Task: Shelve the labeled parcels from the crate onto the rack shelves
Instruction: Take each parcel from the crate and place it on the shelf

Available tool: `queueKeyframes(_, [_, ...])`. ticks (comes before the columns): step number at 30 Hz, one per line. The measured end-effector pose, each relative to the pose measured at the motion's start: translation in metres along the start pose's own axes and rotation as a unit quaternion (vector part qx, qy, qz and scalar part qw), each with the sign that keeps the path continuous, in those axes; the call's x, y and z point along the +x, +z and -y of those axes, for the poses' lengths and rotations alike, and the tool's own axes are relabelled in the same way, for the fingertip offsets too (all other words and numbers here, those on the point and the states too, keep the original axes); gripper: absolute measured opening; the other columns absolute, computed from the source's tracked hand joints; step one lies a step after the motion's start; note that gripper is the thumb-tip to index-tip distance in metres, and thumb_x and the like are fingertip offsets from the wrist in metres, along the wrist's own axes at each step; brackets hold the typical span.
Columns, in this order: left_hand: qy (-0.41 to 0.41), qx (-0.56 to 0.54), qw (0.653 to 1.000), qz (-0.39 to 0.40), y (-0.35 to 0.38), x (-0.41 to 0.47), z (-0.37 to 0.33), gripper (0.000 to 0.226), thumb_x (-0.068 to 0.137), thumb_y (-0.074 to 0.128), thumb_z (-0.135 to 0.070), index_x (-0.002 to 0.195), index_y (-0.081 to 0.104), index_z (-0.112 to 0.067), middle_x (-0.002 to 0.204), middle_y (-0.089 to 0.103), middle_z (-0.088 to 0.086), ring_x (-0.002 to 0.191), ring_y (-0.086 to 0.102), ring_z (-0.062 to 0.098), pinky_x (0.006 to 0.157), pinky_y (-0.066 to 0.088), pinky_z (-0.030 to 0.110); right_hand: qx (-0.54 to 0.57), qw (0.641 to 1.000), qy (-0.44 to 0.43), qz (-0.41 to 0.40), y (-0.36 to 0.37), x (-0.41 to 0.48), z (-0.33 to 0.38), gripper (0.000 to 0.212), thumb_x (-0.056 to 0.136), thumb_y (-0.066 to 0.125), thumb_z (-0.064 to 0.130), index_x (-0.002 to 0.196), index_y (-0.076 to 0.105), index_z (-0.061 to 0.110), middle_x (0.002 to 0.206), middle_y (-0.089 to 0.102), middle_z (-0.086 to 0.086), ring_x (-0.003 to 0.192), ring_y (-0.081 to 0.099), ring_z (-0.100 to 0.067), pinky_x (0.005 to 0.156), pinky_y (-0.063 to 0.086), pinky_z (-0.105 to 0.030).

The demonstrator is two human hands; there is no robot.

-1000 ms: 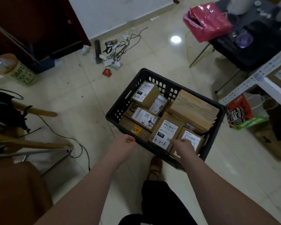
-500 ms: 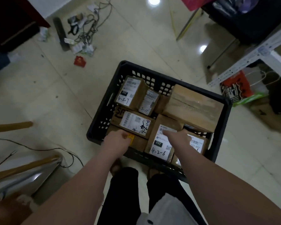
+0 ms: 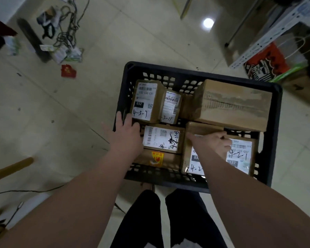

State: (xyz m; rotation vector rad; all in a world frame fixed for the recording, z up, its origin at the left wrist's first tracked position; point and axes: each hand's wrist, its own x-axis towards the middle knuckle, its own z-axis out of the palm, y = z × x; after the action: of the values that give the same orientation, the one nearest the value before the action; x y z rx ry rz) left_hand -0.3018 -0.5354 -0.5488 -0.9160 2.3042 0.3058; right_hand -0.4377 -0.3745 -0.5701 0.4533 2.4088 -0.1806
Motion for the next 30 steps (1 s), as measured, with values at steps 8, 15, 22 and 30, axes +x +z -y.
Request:
queueKeyframes(8, [0.069, 0.074, 0.995, -0.008, 0.005, 0.019, 0.014, 0.06, 0.09, 0.049, -0.035, 0.143, 0.03, -0.016, 0.157, 0.014, 0.015, 0.147, 0.001, 0.025, 0.117, -0.001, 0.053, 0.019, 0.997, 0.038, -0.07, 0.027, 0.004, 0.008, 0.142, 0.051, 0.086, 0.063, 0.153, 0.007, 0.003, 0.146, 0.025, -0.021, 0.134, 0.03, -0.036, 0.11, 0.033, -0.048])
queueKeyframes(15, [0.051, 0.07, 0.996, 0.033, 0.023, 0.034, 0.022, 0.072, 0.078, 0.047, -0.039, 0.145, 0.025, -0.023, 0.156, 0.013, 0.014, 0.146, -0.003, 0.037, 0.114, 0.006, 0.059, -0.038, 0.998, 0.005, -0.054, 0.036, -0.001, 0.006, 0.147, 0.057, 0.088, 0.053, 0.153, -0.011, 0.002, 0.154, 0.013, -0.022, 0.142, 0.02, -0.037, 0.117, 0.021, -0.049])
queueKeyframes(22, [0.071, 0.045, 0.993, 0.085, -0.002, 0.031, 0.02, 0.069, 0.086, 0.051, -0.051, 0.144, 0.031, -0.02, 0.157, 0.015, 0.014, 0.147, -0.003, 0.023, 0.114, -0.013, 0.057, -0.063, 0.997, -0.014, -0.042, 0.004, -0.02, 0.004, 0.142, 0.059, 0.08, 0.062, 0.154, -0.014, 0.015, 0.145, 0.021, -0.025, 0.132, 0.028, -0.041, 0.11, 0.026, -0.05])
queueKeyframes(30, [0.087, -0.22, 0.964, 0.124, -0.055, -0.021, -0.039, 0.079, 0.082, 0.058, -0.06, 0.148, 0.028, -0.027, 0.155, 0.02, 0.009, 0.143, 0.015, 0.033, 0.114, 0.02, 0.055, 0.072, 0.996, -0.013, 0.053, -0.066, -0.061, 0.004, 0.127, 0.064, 0.075, 0.06, 0.155, -0.007, 0.027, 0.144, 0.022, -0.023, 0.134, 0.025, -0.041, 0.105, 0.031, -0.054])
